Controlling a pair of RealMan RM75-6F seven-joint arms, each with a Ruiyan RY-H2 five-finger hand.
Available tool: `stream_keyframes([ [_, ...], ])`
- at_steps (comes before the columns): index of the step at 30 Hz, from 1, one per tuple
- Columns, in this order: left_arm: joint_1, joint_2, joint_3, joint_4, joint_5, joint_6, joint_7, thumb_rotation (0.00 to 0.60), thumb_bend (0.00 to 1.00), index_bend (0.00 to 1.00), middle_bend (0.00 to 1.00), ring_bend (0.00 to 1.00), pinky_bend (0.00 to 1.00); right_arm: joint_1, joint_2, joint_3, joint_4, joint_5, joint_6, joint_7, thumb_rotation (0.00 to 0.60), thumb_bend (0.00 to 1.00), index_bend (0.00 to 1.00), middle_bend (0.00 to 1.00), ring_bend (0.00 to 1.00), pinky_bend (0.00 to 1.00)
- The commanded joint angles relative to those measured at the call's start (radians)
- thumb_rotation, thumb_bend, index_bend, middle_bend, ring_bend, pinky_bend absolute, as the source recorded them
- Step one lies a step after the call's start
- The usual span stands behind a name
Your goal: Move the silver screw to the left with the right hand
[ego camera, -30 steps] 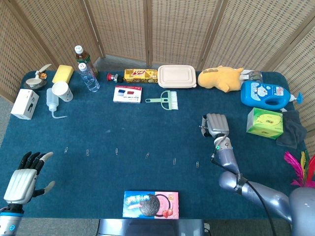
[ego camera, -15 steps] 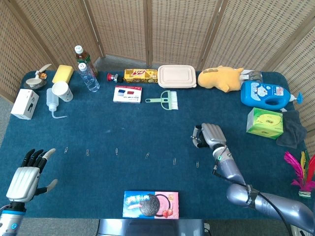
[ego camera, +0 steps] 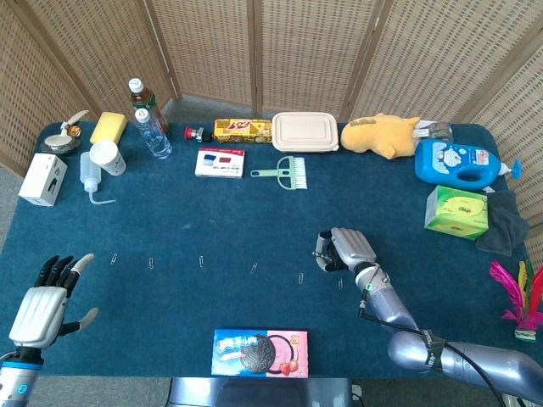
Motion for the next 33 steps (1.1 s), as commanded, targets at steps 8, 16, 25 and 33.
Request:
stream_keyframes([
  [8,-0.005,-0.005,0.003,0.0,0.008,-0.003,-0.005,0.6,0.39,0.06,0.18,0.09,0.02,0.003,0.015,-0.053,-0.035,0.032,0.029,-0.004,0.6,0.43,0.67,0.91,0.92,0.78],
  [16,-0.005,0.0,0.004,-0.008,0.014,0.001,0.003,0.6,0.39,0.05,0.18,0.09,0.02,-0.017,0.024,-0.095,-0.042,0.021,0.031,0.016,0.6,0.43,0.66,0.91,0.92,0.78],
  [25,0.007,0.01,0.014,-0.022,0.022,0.017,0.015,0.6,0.39,0.05,0.18,0.09,0.02,-0.02,0.014,-0.116,-0.032,-0.009,0.027,0.029,0.6,0.43,0.66,0.91,0.91,0.78],
  [33,0.014,0.014,0.019,-0.027,0.025,0.025,0.017,0.6,0.39,0.05,0.18,0.09,0.02,-0.004,0.007,-0.11,-0.028,-0.011,0.019,0.029,0.6,0.43,0.65,0.91,0.91,0.78],
])
